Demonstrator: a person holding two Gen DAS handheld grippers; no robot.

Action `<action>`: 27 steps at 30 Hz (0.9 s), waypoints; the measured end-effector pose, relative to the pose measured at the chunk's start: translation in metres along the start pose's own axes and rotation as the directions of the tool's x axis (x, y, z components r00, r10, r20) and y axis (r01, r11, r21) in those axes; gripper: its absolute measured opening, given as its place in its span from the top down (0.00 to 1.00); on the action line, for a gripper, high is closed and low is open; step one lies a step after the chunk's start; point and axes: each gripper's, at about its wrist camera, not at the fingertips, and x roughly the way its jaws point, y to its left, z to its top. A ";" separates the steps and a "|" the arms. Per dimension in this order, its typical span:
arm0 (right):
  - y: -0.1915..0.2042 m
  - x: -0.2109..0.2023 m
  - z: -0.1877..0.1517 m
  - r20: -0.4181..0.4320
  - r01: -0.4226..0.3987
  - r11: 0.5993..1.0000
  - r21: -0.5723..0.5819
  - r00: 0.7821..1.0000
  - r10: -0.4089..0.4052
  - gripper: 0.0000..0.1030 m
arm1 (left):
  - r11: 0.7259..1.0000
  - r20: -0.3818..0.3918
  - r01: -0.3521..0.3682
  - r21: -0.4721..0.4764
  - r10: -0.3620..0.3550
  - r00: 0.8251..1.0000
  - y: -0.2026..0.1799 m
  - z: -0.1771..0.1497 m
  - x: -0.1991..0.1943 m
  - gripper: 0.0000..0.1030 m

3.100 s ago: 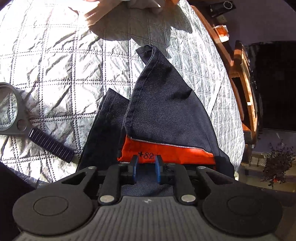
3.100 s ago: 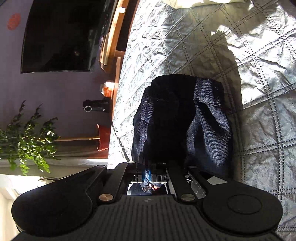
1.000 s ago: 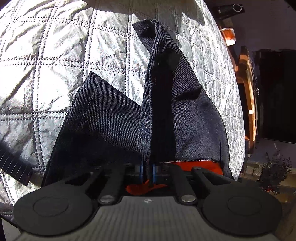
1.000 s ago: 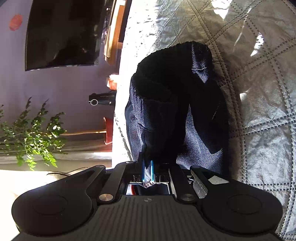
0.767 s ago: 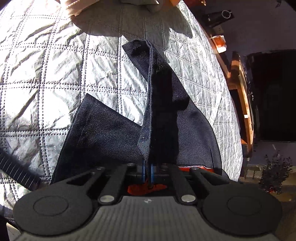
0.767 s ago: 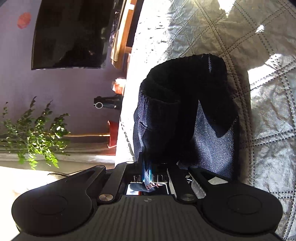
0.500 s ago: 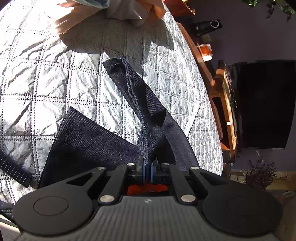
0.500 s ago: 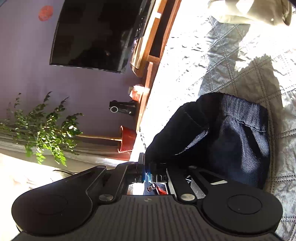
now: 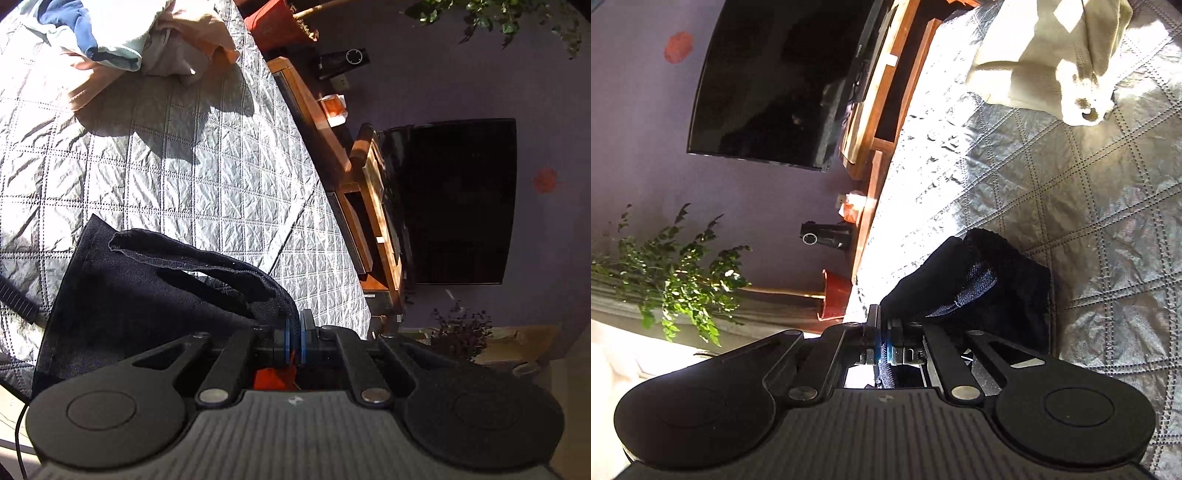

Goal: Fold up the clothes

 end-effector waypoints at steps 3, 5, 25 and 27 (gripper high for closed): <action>-0.015 -0.007 -0.004 -0.017 0.058 0.998 -0.012 0.998 -0.058 0.97 | 0.998 -0.013 -0.067 -0.003 0.067 0.998 0.020 -0.015 -0.004 0.96; -0.022 -0.007 -0.007 -0.019 0.091 0.996 -0.020 0.996 -0.092 0.97 | 0.993 -0.032 -0.117 0.005 0.117 0.993 0.033 -0.023 -0.002 0.96; -0.023 0.015 -0.017 0.044 0.433 0.833 -0.344 0.894 -0.446 0.90 | 0.770 -0.083 -0.487 0.412 0.564 0.821 0.058 -0.082 0.029 0.91; -0.022 0.005 -0.016 0.062 0.447 0.832 -0.330 0.889 -0.454 0.77 | 0.764 -0.089 -0.509 0.397 0.584 0.807 0.066 -0.078 0.028 0.89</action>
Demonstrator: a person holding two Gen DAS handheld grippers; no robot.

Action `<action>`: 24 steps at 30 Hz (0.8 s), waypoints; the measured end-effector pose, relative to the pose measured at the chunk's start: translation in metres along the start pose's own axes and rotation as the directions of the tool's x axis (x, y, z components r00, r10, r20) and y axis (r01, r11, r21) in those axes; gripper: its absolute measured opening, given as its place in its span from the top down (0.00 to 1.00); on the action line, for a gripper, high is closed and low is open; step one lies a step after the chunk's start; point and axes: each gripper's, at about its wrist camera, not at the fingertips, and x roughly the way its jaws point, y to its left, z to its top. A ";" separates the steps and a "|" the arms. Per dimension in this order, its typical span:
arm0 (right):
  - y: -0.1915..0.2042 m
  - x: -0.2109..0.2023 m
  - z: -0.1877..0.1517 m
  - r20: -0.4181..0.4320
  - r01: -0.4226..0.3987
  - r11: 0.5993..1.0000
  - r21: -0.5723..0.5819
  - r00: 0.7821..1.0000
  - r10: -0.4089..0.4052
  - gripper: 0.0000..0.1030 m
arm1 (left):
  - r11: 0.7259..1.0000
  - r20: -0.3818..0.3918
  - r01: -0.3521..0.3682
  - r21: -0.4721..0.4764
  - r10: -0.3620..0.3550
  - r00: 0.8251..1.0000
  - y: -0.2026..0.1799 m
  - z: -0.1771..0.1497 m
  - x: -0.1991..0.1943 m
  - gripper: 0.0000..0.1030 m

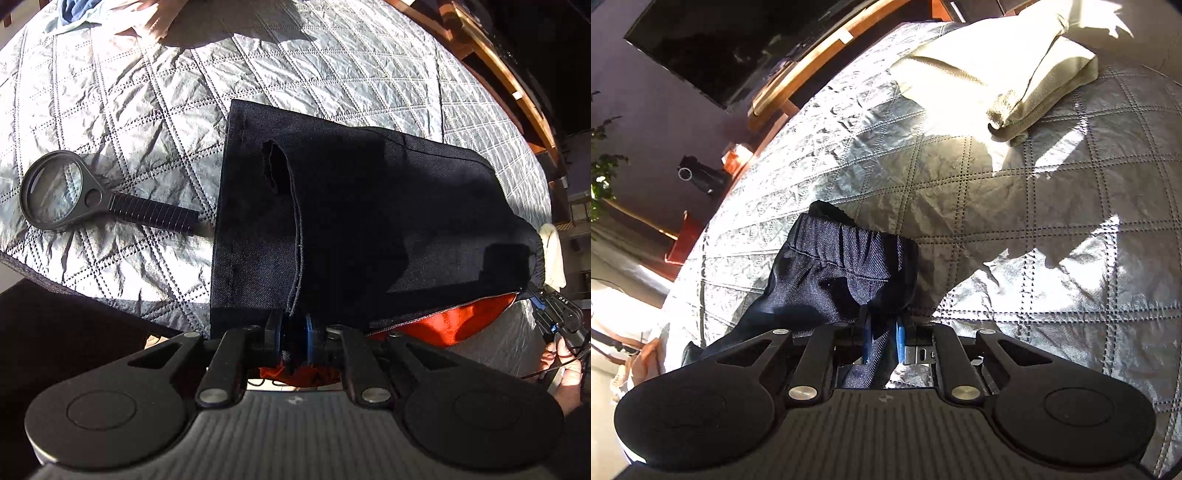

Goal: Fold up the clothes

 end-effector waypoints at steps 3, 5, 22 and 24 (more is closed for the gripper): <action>-0.004 -0.012 -0.001 0.015 0.020 1.000 -0.019 1.000 -0.020 0.63 | 0.998 0.053 -0.039 -0.042 0.041 0.998 0.013 0.007 -0.004 0.85; 0.000 -0.025 -0.005 0.059 0.096 0.993 -0.061 0.994 -0.093 0.61 | 0.995 0.091 -0.047 -0.084 0.054 0.994 0.022 0.016 -0.009 0.81; 0.294 -0.042 -0.209 -0.077 -0.091 0.429 -0.899 0.996 0.049 0.48 | 0.997 0.286 0.080 0.003 -0.078 0.955 0.001 0.123 -0.020 0.43; 0.333 -0.025 -0.247 -0.147 -0.169 0.351 -0.921 0.985 0.090 0.47 | 1.000 0.336 -0.004 0.011 0.000 0.942 0.002 0.127 -0.026 0.43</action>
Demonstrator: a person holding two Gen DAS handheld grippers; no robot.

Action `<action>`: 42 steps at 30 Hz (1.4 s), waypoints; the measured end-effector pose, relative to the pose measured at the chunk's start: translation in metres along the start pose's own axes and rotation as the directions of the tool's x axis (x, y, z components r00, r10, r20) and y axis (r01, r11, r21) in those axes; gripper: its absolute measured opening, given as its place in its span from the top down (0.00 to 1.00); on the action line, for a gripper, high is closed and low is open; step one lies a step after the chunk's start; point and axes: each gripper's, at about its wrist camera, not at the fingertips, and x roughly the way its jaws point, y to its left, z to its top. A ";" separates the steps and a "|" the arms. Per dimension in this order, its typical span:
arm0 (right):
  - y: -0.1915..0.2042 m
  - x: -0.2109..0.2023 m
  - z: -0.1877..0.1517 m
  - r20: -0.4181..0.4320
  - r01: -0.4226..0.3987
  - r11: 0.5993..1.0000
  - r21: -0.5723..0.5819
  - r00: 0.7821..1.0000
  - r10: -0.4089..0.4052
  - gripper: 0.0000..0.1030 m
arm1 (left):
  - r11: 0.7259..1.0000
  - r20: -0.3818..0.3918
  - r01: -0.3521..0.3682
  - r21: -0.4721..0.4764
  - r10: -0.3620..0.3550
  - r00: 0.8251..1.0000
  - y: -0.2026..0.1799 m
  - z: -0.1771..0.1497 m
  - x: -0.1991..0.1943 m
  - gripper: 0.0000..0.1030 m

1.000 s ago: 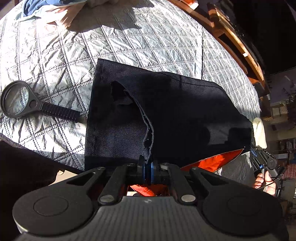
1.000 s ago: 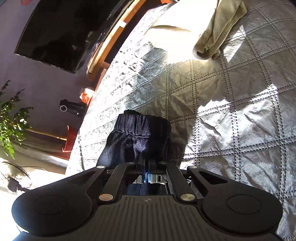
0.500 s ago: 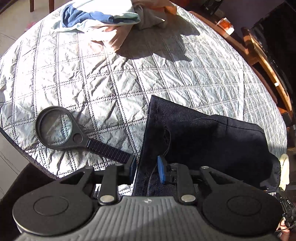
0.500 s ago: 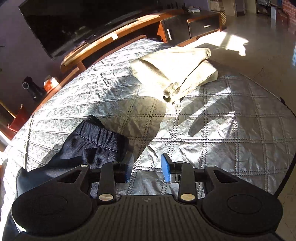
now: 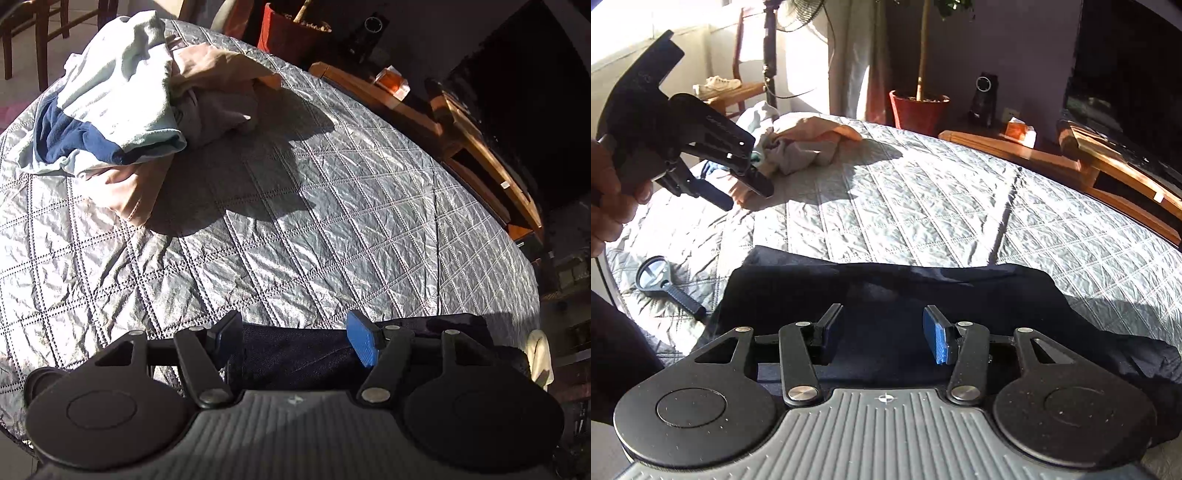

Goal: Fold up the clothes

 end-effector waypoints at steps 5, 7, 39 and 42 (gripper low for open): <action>0.094 0.049 0.030 -0.039 -0.104 0.967 -0.233 0.994 0.098 0.44 | 0.991 0.027 0.035 -0.131 -0.031 0.999 0.029 0.017 0.001 0.44; 0.114 0.067 0.031 -0.084 -0.103 0.944 -0.313 0.993 0.080 0.44 | 0.978 0.021 0.077 -0.191 -0.074 0.997 0.039 0.019 0.005 0.45; 0.041 0.104 0.052 -0.018 -0.226 0.939 0.257 0.971 0.239 0.68 | 0.959 0.093 0.101 -0.265 -0.079 0.993 0.054 0.030 -0.005 0.45; 0.044 0.129 0.057 -0.064 -0.179 0.957 0.227 0.978 0.198 0.70 | 0.959 0.087 0.095 -0.267 -0.074 0.993 0.054 0.030 -0.003 0.45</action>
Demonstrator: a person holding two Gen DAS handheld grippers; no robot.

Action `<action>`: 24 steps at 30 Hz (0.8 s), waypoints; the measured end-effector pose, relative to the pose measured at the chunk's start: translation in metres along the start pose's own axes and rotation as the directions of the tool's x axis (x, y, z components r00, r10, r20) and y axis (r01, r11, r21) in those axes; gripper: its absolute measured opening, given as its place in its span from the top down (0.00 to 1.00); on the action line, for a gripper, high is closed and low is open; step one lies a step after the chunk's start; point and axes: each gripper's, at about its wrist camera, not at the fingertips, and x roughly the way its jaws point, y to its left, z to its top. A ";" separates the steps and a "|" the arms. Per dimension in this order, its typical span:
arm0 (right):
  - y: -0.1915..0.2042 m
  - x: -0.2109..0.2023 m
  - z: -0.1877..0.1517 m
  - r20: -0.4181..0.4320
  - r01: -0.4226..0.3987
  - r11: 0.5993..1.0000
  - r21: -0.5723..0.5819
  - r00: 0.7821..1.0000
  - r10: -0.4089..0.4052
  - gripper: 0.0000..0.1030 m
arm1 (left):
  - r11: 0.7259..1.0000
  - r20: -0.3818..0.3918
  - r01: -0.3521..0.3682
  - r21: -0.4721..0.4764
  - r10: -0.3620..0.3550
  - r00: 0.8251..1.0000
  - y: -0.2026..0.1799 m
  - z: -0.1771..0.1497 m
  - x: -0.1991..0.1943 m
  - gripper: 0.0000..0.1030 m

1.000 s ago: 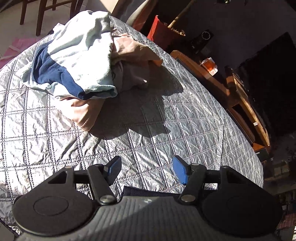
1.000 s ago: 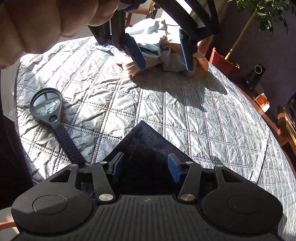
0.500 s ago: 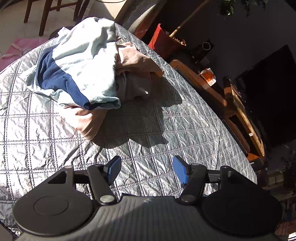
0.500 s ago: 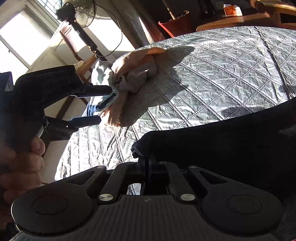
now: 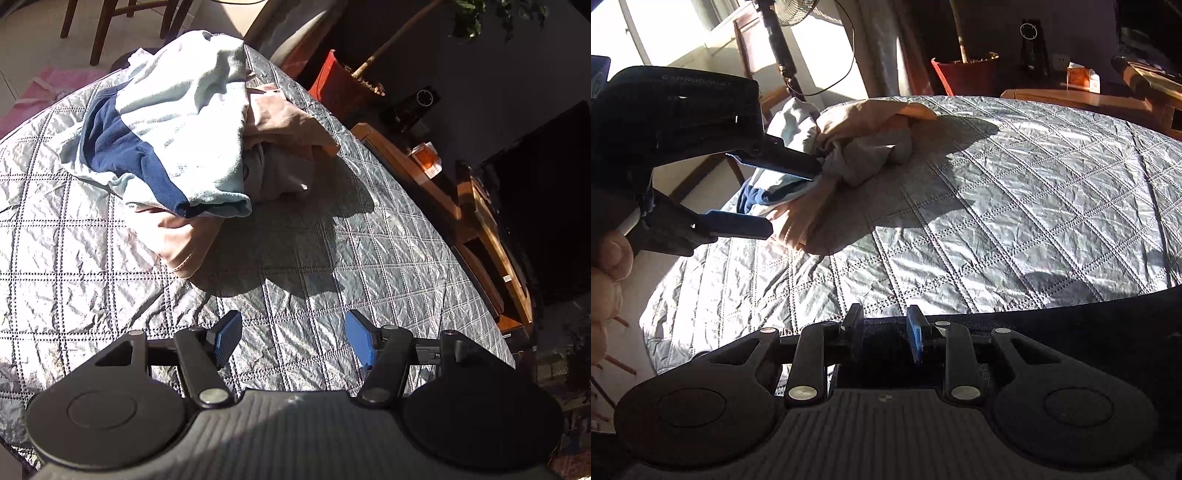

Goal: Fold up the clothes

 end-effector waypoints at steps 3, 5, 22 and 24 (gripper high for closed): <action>0.017 0.031 -0.017 -0.096 0.004 0.991 -0.133 0.995 -0.017 0.81 | 1.000 -0.005 0.002 -0.001 -0.002 1.000 0.000 -0.001 0.002 0.44; 0.036 0.033 -0.027 -0.083 -0.049 0.972 -0.230 0.996 0.031 0.72 | 1.000 -0.007 0.001 -0.002 -0.001 1.000 0.000 0.000 0.003 0.44; 0.065 -0.087 -0.130 -0.129 -0.090 0.810 -0.580 0.991 0.018 0.39 | 1.000 -0.012 -0.001 -0.005 0.000 1.000 0.003 0.003 0.003 0.43; 0.078 -0.087 -0.144 -0.108 -0.063 0.760 -0.647 0.994 -0.010 0.35 | 1.000 -0.015 -0.004 -0.003 0.004 1.000 0.002 0.002 0.004 0.43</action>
